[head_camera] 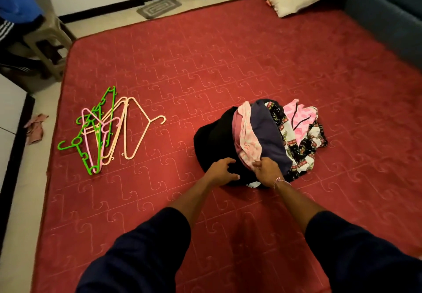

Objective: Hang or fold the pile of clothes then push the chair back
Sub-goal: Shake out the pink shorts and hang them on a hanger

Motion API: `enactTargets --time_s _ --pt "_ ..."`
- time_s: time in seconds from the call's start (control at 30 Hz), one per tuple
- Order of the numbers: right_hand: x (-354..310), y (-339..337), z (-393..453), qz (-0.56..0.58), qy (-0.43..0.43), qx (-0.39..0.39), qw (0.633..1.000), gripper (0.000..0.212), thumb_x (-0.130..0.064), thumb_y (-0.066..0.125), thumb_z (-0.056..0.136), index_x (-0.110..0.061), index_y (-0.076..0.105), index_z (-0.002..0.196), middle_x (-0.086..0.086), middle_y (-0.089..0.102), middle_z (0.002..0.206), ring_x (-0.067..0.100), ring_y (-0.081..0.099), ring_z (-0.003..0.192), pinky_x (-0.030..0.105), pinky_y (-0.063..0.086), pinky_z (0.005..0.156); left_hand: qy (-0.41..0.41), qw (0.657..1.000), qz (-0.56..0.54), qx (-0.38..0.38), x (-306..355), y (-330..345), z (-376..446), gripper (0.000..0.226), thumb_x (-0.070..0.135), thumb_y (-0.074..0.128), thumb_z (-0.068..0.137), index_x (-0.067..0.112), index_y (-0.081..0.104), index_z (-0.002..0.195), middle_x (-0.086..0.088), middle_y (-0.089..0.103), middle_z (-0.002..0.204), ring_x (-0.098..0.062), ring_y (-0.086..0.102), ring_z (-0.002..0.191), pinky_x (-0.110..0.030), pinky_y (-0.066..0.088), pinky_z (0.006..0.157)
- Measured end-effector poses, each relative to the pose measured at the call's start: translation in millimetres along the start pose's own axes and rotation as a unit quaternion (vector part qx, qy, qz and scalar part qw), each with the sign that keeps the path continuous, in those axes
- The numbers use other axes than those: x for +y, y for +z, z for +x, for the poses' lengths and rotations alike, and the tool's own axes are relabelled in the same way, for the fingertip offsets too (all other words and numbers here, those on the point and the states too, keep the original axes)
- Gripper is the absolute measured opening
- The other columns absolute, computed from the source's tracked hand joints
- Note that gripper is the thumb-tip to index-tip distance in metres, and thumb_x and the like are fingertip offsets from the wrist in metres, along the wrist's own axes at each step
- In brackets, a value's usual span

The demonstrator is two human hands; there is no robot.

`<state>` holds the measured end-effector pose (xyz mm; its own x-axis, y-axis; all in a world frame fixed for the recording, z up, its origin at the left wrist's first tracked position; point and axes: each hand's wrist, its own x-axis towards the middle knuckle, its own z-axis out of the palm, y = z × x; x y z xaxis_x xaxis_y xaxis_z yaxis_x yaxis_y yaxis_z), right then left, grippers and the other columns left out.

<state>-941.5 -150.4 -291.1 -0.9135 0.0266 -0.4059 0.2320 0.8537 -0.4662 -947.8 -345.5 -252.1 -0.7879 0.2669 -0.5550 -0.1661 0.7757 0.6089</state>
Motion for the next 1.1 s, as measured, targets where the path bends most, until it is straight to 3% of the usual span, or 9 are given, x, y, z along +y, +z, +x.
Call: enactTargets --time_s 0.17,0.37,0.47,0.6,0.7,0.8,0.93,1.0,1.1 --pt "6 0 8 0.081 0.05 0.051 0.994 0.018 -0.015 0.069 0.087 0.001 0.078 0.088 0.024 0.073 0.093 0.042 0.068 0.093 0.044 0.053 0.077 0.018 0.999 0.032 -0.015 15 9 8 0.069 0.027 0.077 0.086 0.013 0.046 0.147 -0.009 0.054 0.143 -0.025 0.055 0.126 -0.033 0.046 0.102" --pt "-16 -28 9 0.222 0.064 0.122 0.965 0.014 -0.016 0.082 0.08 -0.003 0.08 0.082 0.013 0.077 0.083 0.019 0.069 0.077 0.032 0.052 0.071 0.038 0.999 0.033 -0.013 31 6 13 0.06 0.026 0.077 0.087 0.011 0.053 0.139 -0.009 0.06 0.134 -0.025 0.06 0.117 -0.031 0.048 0.095" --pt "-34 -48 8 0.356 0.049 0.1 0.928 0.011 -0.009 0.081 0.08 -0.001 0.077 0.075 0.016 0.074 0.075 0.016 0.064 0.068 0.039 0.057 0.07 0.048 0.998 0.039 -0.006 42 0 13 0.055 0.028 0.076 0.087 0.008 0.056 0.134 -0.01 0.063 0.129 -0.027 0.061 0.115 -0.033 0.048 0.094" --pt "-64 -77 10 0.484 0.025 0.072 0.872 0.012 -0.008 0.081 0.078 0.003 0.075 0.08 0.022 0.075 0.087 0.026 0.067 0.079 0.048 0.058 0.082 0.043 0.999 0.01 0.022 54 -2 13 0.056 0.04 0.078 0.083 0.008 0.057 0.125 -0.008 0.065 0.119 -0.027 0.063 0.108 -0.037 0.051 0.088" --pt "-91 -101 4 0.541 0.005 0.065 0.838 0.011 0.001 0.075 0.083 -0.006 0.073 0.075 0.009 0.072 0.073 0.019 0.067 0.07 0.035 0.058 0.072 0.061 0.99 -0.079 0.104 71 -7 4 0.071 0.054 0.073 0.081 0.011 0.052 0.134 -0.006 0.066 0.121 -0.025 0.064 0.106 -0.036 0.052 0.085" --pt "-108 -123 -6 0.589 -0.021 0.043 0.806 0.009 0.003 0.071 0.087 -0.002 0.071 0.079 0.007 0.07 0.07 0.016 0.067 0.065 0.028 0.057 0.063 0.07 0.968 -0.134 0.199 84 -21 -1 0.048 0.039 0.059 0.095 0.007 0.058 0.13 -0.011 0.071 0.11 -0.031 0.066 0.098 -0.041 0.053 0.08" --pt "-112 -137 -13 0.63 -0.045 0.05 0.774 0.007 -0.004 0.073 0.088 0.001 0.073 0.094 0.014 0.073 0.087 0.023 0.069 0.081 0.035 0.059 0.078 0.096 0.963 -0.162 0.194 92 -53 -11 0.037 0.025 0.046 0.087 0.018 0.065 0.118 -0.004 0.072 0.094 -0.026 0.068 0.086 -0.04 0.052 0.072" --pt "-114 -141 -16 0.621 -0.056 0.06 0.78 0.015 -0.011 0.072 0.091 -0.003 0.074 0.104 0.015 0.074 0.099 0.026 0.07 0.09 0.039 0.058 0.088 0.101 0.958 -0.18 0.197 94 -68 -17 0.027 0.014 0.046 0.088 0.017 0.067 0.104 -0.007 0.072 0.095 -0.03 0.068 0.088 -0.047 0.053 0.074" --pt "-119 -148 -24 0.578 -0.096 0.057 0.809 0.021 -0.01 0.068 0.093 -0.012 0.073 0.114 0.013 0.075 0.105 0.021 0.071 0.095 0.034 0.058 0.088 0.107 0.947 -0.215 0.212 104 -91 -28 0.029 0.003 0.046 0.093 0.014 0.069 0.107 -0.01 0.074 0.099 -0.025 0.069 0.086 -0.043 0.055 0.073"
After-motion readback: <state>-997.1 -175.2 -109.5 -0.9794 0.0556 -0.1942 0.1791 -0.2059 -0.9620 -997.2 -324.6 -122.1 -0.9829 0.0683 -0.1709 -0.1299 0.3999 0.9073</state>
